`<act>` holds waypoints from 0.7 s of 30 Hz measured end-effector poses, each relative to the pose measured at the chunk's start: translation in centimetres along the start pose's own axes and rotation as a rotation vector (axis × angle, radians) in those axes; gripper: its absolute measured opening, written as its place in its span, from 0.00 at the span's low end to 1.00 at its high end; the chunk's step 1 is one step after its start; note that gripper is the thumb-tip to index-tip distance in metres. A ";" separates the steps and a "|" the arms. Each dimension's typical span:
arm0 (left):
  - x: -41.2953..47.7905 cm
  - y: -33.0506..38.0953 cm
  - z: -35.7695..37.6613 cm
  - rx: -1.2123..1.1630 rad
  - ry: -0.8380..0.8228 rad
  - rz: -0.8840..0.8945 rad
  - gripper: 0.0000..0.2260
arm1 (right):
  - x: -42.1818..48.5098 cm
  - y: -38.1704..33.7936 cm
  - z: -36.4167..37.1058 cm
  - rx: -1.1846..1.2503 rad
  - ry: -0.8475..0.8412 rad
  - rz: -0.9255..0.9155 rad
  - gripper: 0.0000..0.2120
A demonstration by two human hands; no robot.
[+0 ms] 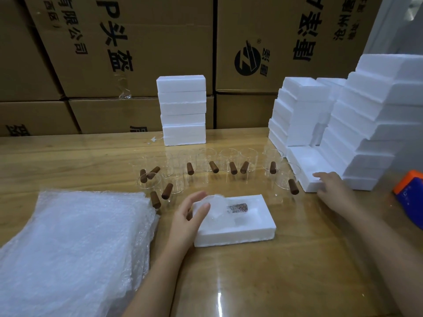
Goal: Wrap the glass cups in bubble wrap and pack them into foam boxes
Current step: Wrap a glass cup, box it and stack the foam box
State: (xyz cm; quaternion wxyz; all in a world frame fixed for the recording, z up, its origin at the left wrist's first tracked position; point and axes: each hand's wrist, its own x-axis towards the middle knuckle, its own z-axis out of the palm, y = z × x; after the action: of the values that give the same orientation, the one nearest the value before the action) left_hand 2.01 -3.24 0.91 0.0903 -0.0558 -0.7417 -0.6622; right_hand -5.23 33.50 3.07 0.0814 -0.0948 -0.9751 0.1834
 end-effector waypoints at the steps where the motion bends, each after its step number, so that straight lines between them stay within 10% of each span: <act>1: 0.1 0.0 0.0 -0.034 0.022 -0.004 0.14 | 0.0 -0.1 -0.2 0.014 0.023 0.006 0.22; 21: 1.3 -1.4 -0.2 -0.259 0.281 -0.172 0.12 | -6.7 -9.6 -8.0 0.586 0.286 -0.460 0.27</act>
State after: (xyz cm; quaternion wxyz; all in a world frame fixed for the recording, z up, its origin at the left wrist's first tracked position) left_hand 0.44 -3.67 -0.19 0.1281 0.0895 -0.6327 -0.7585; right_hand 1.31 25.98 13.17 0.2790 0.1289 -0.8561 0.4156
